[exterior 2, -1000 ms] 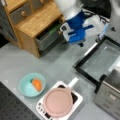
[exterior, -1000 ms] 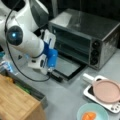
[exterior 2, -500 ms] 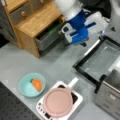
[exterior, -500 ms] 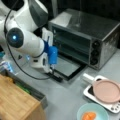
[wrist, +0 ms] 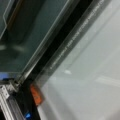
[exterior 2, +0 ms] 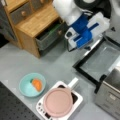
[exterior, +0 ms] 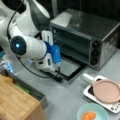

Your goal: Open the microwave oven door. Pull out the microwave oven tray. Pick up the bowl. Place the bowl on the microwave tray.

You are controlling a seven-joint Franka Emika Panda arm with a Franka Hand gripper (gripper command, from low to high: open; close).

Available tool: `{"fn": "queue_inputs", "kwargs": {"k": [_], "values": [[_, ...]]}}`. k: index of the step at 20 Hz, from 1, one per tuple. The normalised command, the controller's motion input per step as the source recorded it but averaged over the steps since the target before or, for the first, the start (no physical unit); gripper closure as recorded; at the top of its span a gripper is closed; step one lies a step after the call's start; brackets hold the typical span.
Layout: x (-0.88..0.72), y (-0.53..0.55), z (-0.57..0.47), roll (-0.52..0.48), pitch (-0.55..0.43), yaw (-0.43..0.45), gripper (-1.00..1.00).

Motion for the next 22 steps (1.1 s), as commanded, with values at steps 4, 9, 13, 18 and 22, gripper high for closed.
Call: {"fn": "queue_inputs", "kwargs": {"k": [4, 9, 13, 18, 22], "values": [[0.22, 0.21, -0.09, 0.363, -0.051, 0.26, -1.0], [0.22, 0.21, -0.06, 0.316, -0.022, 0.21, -1.0], [0.24, 0.1, -0.04, 0.274, -0.021, 0.172, -1.0], [0.26, 0.06, -0.06, 0.352, -0.103, 0.267, -1.0], [0.25, 0.08, -0.11, 0.376, -0.035, 0.222, -1.0]]}}
